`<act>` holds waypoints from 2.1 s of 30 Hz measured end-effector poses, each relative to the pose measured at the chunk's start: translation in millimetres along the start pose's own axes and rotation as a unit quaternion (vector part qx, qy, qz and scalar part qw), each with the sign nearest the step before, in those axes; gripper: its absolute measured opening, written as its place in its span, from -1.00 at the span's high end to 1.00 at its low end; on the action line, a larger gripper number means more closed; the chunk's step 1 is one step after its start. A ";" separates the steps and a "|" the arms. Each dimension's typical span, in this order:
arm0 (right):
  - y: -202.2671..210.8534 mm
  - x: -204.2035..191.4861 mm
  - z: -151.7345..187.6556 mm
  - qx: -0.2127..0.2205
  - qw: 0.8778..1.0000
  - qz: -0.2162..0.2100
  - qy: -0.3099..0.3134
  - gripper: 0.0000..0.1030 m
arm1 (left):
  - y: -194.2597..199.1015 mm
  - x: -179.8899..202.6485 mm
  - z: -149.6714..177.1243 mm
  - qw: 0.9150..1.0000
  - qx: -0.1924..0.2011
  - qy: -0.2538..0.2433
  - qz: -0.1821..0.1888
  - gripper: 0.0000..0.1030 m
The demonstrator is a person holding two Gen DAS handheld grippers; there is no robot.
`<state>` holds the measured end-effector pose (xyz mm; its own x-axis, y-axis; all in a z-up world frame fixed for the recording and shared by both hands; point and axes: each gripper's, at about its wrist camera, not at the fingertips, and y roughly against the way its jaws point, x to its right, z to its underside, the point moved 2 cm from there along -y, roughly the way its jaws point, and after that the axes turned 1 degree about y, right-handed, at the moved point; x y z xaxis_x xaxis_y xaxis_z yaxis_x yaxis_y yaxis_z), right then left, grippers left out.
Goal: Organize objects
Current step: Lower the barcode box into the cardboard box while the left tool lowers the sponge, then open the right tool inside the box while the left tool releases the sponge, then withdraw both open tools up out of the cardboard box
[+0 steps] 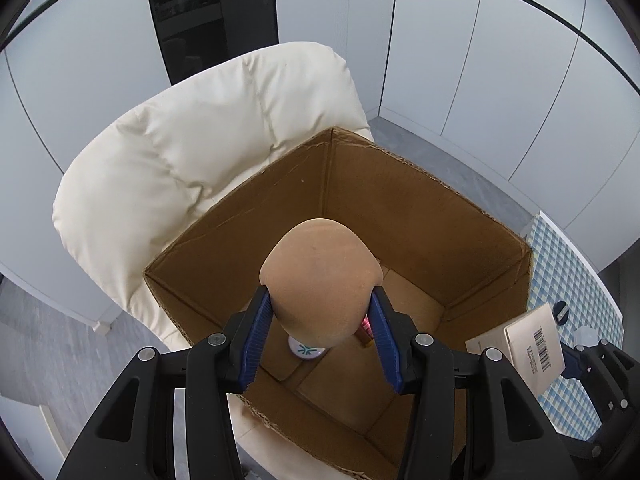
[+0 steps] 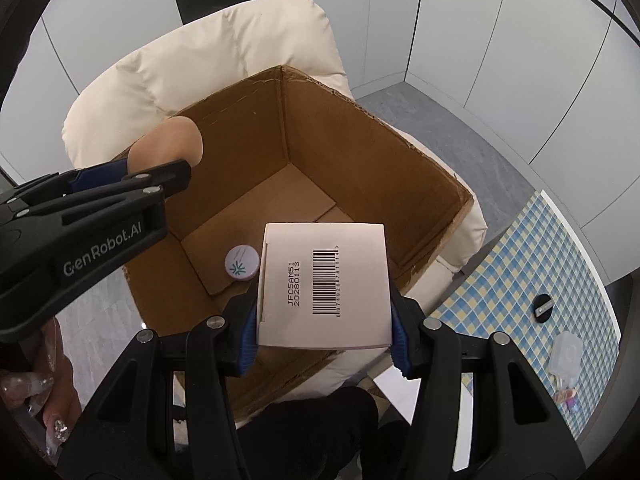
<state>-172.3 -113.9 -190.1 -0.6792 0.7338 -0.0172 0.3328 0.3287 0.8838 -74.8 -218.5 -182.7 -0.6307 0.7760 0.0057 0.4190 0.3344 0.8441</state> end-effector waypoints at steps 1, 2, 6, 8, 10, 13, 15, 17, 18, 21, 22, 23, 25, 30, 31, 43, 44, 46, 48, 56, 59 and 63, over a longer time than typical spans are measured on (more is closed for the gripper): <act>-0.9 1.1 -1.4 0.002 1.000 -0.004 -0.003 -0.05 | -0.3 -0.2 -0.7 1.000 0.000 0.002 -0.001 -0.24; -0.8 2.4 -2.3 0.005 1.000 -0.008 -0.006 -0.09 | -0.8 -0.8 -0.9 1.000 -0.003 0.005 -0.003 -0.35; 0.8 10.1 -6.0 0.015 0.999 -0.018 -0.027 -1.00 | -1.1 -5.1 -1.6 1.000 -0.015 0.025 0.010 -0.84; 4.8 14.4 -5.9 0.025 0.999 -0.012 -0.035 -1.00 | 0.0 -5.5 -2.3 1.000 -0.013 0.026 0.007 -0.84; 4.2 17.3 -5.7 0.022 0.999 -0.010 -0.037 -1.00 | 1.7 -4.7 -2.4 1.000 -0.009 0.024 0.001 -0.84; 2.4 20.4 -4.1 0.018 0.999 -0.010 -0.042 -1.00 | 3.6 -2.5 -2.6 1.000 -0.005 0.017 -0.001 -0.84; 1.8 22.3 -2.7 0.016 0.999 -0.012 -0.046 -1.00 | 4.9 -0.9 -2.4 1.000 -0.003 0.013 -0.002 -0.84; 2.4 24.3 -1.4 0.015 0.999 -0.012 -0.049 -1.00 | 6.3 -0.1 -2.5 1.000 -0.002 0.013 -0.001 -0.84; 3.0 25.1 -0.9 0.015 0.999 -0.012 -0.051 -1.00 | 6.7 -0.1 -2.6 1.000 -0.002 0.013 0.000 -0.84; 4.9 26.6 0.0 0.017 0.998 -0.011 -0.052 -1.00 | 8.3 -1.4 -2.8 1.000 0.000 0.014 0.002 -0.84; 5.2 27.1 0.2 0.017 0.998 -0.010 -0.052 -1.00 | 8.8 -2.2 -2.6 1.000 0.001 0.015 0.003 -0.84; 5.5 27.2 0.7 0.017 0.998 -0.009 -0.053 -1.00 | 9.5 -3.0 -2.3 1.000 0.001 0.016 0.004 -0.84; 6.2 28.4 2.3 0.016 0.998 -0.008 -0.054 -1.00 | 10.2 -3.5 -1.8 1.000 0.001 0.015 0.004 -0.84; 10.3 29.8 6.6 0.015 0.998 -0.004 -0.057 -1.00 | 16.6 -3.7 1.8 1.000 0.003 0.008 0.002 -0.84; 12.8 30.4 8.2 0.016 0.998 -0.003 -0.058 -1.00 | 17.8 -4.0 2.9 1.000 0.003 0.006 0.001 -0.84; 46.1 35.4 38.2 0.022 0.996 0.016 -0.082 -1.00 | 40.1 -11.8 32.1 1.000 -0.005 -0.012 -0.002 -0.83; 49.1 36.2 41.7 0.024 0.996 0.016 -0.085 -1.00 | 44.8 -11.0 35.0 1.000 -0.004 -0.017 -0.002 -0.83; 56.6 37.9 50.7 0.026 0.995 0.017 -0.092 -1.00 | 54.4 -10.1 41.3 1.000 -0.001 -0.024 -0.002 -0.83; 63.3 38.7 58.2 0.027 0.995 0.018 -0.097 -1.00 | 64.1 -10.7 49.2 1.000 0.001 -0.030 -0.002 -0.83; 103.8 35.5 97.7 0.038 0.993 0.023 -0.112 -1.00 | 94.3 -8.9 89.1 0.999 0.005 -0.049 0.014 -0.83; 117.7 33.5 113.1 0.040 0.992 0.022 -0.120 -1.00 | 105.6 -4.3 105.1 0.998 0.005 -0.059 0.023 -0.83; 132.6 28.6 133.8 0.041 0.991 0.020 -0.127 -1.00 | 118.3 6.7 120.3 0.996 0.006 -0.079 0.033 -0.83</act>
<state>-60.1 30.2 -135.9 -0.4818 0.8695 -0.1084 0.4156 0.3357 0.8453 49.1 -109.4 -147.3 -0.4907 0.8710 -0.0242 0.4645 0.2850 0.8385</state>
